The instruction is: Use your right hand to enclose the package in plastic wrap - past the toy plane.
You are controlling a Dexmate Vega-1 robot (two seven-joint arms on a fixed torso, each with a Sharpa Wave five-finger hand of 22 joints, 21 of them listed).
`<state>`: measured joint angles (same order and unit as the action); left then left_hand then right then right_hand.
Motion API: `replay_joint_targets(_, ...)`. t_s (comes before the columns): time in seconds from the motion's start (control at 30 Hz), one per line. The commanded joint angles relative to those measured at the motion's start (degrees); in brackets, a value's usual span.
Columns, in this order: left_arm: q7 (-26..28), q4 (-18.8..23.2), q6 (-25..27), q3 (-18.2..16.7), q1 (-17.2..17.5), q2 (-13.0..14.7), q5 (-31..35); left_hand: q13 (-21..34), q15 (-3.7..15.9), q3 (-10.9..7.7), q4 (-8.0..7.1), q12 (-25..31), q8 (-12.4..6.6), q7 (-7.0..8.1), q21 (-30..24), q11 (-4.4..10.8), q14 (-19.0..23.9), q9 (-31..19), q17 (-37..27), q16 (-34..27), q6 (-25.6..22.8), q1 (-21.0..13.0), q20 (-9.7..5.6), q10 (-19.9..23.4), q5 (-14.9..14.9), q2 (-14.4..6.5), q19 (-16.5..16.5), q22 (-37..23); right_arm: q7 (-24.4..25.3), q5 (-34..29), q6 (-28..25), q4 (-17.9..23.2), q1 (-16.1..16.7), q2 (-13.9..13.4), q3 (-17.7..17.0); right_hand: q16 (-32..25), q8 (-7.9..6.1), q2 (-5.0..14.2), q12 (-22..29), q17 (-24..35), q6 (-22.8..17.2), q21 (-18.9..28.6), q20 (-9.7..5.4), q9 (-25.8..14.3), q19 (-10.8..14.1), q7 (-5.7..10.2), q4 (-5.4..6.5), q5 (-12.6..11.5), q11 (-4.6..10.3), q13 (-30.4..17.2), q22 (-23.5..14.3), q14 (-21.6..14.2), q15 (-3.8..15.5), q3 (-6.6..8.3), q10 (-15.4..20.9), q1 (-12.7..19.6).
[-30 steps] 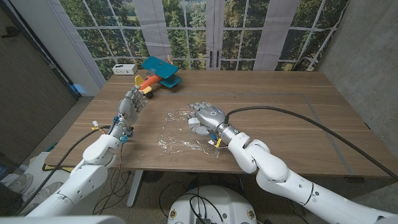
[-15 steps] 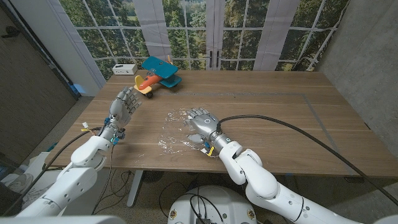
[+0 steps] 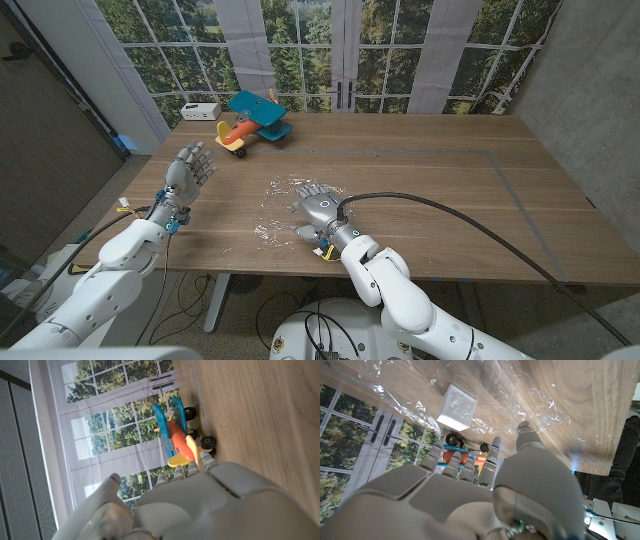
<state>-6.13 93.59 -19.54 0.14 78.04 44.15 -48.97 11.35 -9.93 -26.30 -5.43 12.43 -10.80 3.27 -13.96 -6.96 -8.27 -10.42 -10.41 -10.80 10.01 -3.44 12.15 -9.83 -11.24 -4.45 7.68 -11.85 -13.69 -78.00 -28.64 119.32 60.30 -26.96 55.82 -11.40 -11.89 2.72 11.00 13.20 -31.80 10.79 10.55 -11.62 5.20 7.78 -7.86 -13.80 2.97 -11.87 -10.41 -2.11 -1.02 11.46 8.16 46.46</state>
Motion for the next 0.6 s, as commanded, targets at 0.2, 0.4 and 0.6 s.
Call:
replay_joint_targets(0.2, -0.44, 1.10, 4.52, -2.80, -0.01, 1.48, -1.60, 0.05, -0.34, 0.28, -0.10, -0.30, 0.01, 0.09, 0.19, -0.22, -0.35, -0.14, -0.19, 0.09, 3.48, 0.19, 0.09, -1.00, -0.05, -0.05, 0.27, -0.18, 2.21, 1.33, -0.74, -4.36, -0.29, 3.59, 1.70, -0.66, -0.53, -1.05, 0.54, 0.20, -1.32, 0.40, 0.54, -0.35, -0.20, -0.18, 0.28, -0.56, -0.19, -0.12, -0.12, -0.45, 0.29, -0.84, 0.43, -0.48)
replay_joint_targets(0.4, -1.00, 0.98, 5.38, -3.42, -0.23, 1.16, -2.49, 0.06, -0.37, 0.30, -0.15, -0.29, 0.00, 0.04, 0.19, -0.13, -0.37, -0.14, -0.20, 0.08, 3.50, 0.24, 0.09, -1.00, -0.06, -0.07, 0.27, -0.19, 3.61, 3.93, 0.37, -5.68, -1.48, 3.96, 2.52, -0.81, -0.69, -1.05, 0.68, 0.19, -1.64, 0.50, 0.54, -0.40, -0.11, -0.16, 0.25, -0.74, -0.10, -0.13, -0.12, -0.65, 0.36, -0.90, 0.77, -0.36)
replay_joint_targets(0.6, -0.77, 0.88, 5.79, -4.18, 0.07, 1.05, -2.44, 0.06, -0.37, 0.33, -0.20, -0.29, 0.01, 0.10, 0.19, -0.17, -0.43, -0.14, -0.21, 0.08, 3.58, 0.29, 0.09, -1.02, -0.07, -0.08, 0.29, -0.20, 3.92, 7.73, 2.05, -6.32, -3.10, 3.99, 2.97, -0.95, -0.80, -0.91, 0.71, 0.20, -1.87, 0.53, 0.72, -0.46, -0.17, -0.19, 0.32, -0.92, -0.21, -0.13, -0.12, -0.77, 0.30, -0.94, 0.87, -0.32)
